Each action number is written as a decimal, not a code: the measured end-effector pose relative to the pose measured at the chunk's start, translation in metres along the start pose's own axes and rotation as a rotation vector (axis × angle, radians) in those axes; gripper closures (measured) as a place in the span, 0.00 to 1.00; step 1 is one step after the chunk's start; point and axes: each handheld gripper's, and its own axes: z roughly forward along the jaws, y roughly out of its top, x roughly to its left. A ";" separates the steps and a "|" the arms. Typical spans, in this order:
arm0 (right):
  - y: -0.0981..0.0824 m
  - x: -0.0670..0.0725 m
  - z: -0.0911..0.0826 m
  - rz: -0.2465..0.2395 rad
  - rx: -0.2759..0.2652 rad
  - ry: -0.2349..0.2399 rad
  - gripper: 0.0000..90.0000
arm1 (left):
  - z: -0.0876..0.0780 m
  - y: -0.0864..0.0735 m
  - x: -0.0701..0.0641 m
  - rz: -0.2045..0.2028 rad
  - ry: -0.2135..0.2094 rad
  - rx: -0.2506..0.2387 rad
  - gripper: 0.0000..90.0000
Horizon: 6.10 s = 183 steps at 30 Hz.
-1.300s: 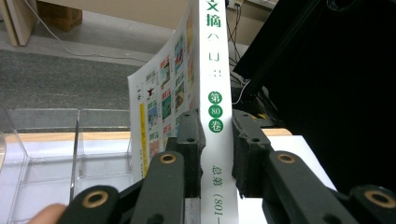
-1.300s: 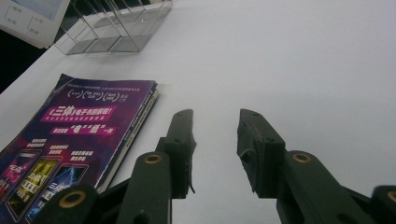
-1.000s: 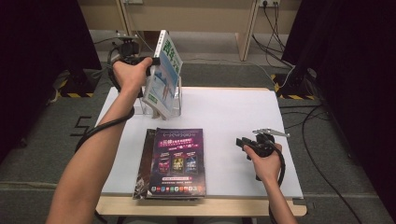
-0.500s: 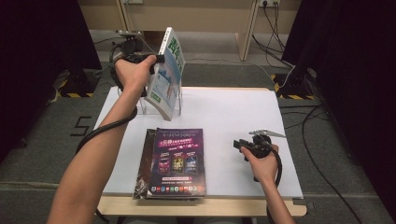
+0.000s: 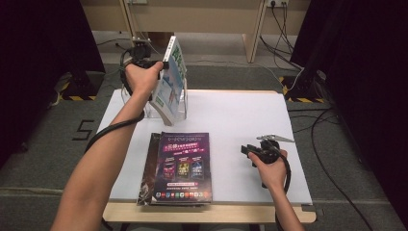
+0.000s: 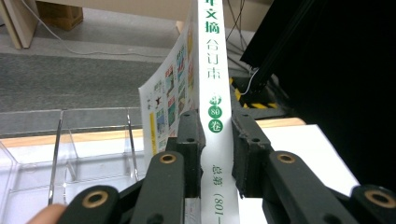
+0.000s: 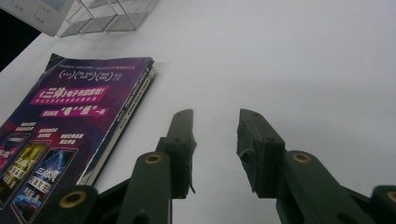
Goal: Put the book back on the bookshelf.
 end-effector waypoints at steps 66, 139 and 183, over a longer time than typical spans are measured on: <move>-0.012 0.002 0.016 0.002 0.088 0.027 0.69 | 0.027 -0.027 0.056 -0.105 0.024 0.112 0.65; -0.013 0.000 0.015 -0.003 0.096 0.046 0.69 | 0.027 0.002 0.011 0.057 0.007 -0.182 0.81; -0.015 -0.002 0.010 -0.001 0.084 0.032 0.68 | -0.031 -0.070 0.058 0.165 -0.024 -0.070 0.70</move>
